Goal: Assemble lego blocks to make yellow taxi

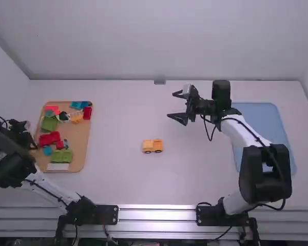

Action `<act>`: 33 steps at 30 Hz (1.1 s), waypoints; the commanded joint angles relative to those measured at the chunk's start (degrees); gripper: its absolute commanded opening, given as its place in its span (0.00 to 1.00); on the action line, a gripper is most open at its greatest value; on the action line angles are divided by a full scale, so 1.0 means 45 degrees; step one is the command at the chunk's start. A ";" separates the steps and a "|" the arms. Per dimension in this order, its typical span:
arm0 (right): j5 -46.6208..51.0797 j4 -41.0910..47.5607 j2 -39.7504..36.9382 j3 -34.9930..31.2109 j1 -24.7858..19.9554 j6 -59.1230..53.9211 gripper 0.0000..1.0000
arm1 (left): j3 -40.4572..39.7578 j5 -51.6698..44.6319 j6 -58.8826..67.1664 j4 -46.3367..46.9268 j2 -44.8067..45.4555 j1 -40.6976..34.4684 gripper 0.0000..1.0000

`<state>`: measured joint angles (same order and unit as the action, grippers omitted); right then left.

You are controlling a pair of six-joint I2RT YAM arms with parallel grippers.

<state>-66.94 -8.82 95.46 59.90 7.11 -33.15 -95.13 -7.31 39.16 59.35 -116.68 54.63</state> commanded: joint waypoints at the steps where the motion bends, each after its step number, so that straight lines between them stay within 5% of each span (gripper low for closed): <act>1: -0.0175 0.0010 -0.0238 0.0364 -0.0024 0.0083 0.99 | -0.0214 -0.0515 -0.1161 0.0126 0.1545 -0.0481 0.04; 8: -0.0170 -0.0078 -0.0238 0.0364 0.0155 0.0078 0.99 | 0.1938 -0.2137 -0.1175 -0.1899 0.4789 -0.2492 0.04; 13: -0.0165 -0.0476 -0.0330 0.0364 -0.0019 0.0860 0.99 | 0.3172 -0.2807 -0.0913 -0.2900 0.6076 -0.5523 0.05; 23: 0.1229 0.1525 -0.1797 -0.0034 -0.1073 0.0971 0.99 | 0.3283 -0.2006 -0.0903 -0.3745 0.4911 -1.2672 0.02; 33: 0.3410 0.1520 -0.6586 -0.3400 -0.2589 0.2749 0.99 | 0.2555 -0.1166 -0.1132 -0.4969 0.2331 -1.7306 0.02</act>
<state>-55.51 -1.61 70.61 47.88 -2.85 -24.49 -81.17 -13.50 34.24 36.56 -103.61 -21.32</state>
